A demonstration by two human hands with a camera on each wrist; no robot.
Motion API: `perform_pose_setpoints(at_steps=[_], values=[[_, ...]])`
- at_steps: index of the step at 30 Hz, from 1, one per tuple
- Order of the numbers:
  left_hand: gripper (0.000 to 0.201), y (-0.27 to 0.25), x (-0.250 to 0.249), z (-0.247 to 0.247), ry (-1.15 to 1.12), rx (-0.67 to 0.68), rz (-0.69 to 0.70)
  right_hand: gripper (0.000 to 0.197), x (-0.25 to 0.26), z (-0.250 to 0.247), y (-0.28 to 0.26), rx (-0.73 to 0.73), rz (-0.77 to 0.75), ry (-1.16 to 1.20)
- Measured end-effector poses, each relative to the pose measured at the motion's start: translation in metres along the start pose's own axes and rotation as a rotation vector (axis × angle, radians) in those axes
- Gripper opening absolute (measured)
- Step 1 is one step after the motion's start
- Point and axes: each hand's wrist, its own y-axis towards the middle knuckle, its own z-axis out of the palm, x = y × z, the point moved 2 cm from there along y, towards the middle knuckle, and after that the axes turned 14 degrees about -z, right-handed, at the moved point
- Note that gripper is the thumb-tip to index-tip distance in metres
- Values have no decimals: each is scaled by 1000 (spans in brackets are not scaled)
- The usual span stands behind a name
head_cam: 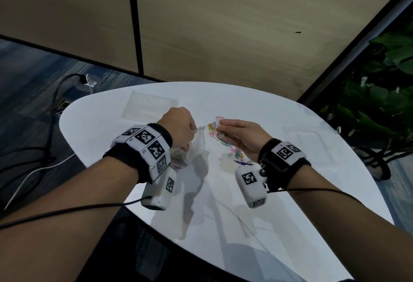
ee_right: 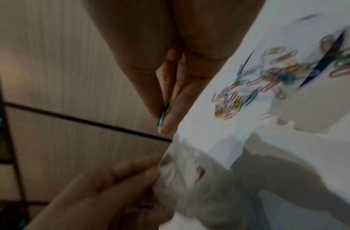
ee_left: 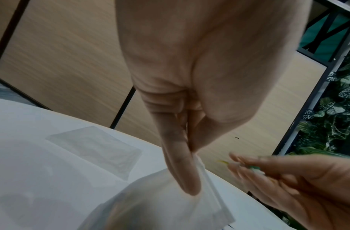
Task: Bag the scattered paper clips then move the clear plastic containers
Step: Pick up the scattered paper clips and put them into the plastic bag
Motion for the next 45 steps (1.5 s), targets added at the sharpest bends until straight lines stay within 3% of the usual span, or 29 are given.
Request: perform_pose_setpoints(at_steps=[2, 5, 9, 11, 13, 15, 17, 20, 25, 27, 31, 33, 35, 37, 41, 45], values=[[23, 1, -3, 4, -30, 3, 8, 22, -2, 18, -5, 28, -43, -43], [20, 1, -3, 5, -74, 0, 19, 12, -14, 31, -7, 30, -139, -288], [17, 2, -2, 0, -95, -29, 13, 16, -13, 37, -2, 280, -305, -752], [18, 4, 2, -5, -80, -58, 6, 13, -3, 30, 4, 327, -237, -597], [19, 5, 6, -10, -66, -84, 3, 11, 1, 8, 23, 208, -205, -490], [21, 6, 10, -15, -55, -103, -1, 18, -10, -25, 49, 47, -192, -839], [23, 6, 14, -20, -47, -113, -8, 43, -36, -54, 69, -14, -55, -1235], [26, 6, 17, -25, -28, -104, -2, 68, -84, -63, 91, 6, 97, -1361], [27, 5, 16, -25, 20, -86, 13, 65, -93, -19, 129, 56, 29, -1402], [27, 6, 16, -25, 28, -84, 15, 60, -90, -8, 142, 180, -26, -1436], [27, 8, 16, -25, 28, -83, 17, 60, -90, -5, 128, 570, -157, -1664], [26, 8, 16, -25, 24, -80, 17, 57, -88, -12, 110, 632, -305, -1710], [26, 7, 16, -24, 27, -77, 23, 39, -83, -19, 95, 651, -499, -1691], [26, 5, 16, -23, 32, -74, 26, 25, -81, -25, 88, 681, -547, -1753], [24, 4, 16, -22, 44, -74, 16, 22, -74, -34, 86, 551, -368, -1822], [25, 3, 13, -20, 47, -75, 19, 12, -54, -50, 86, 172, -268, -1478]])
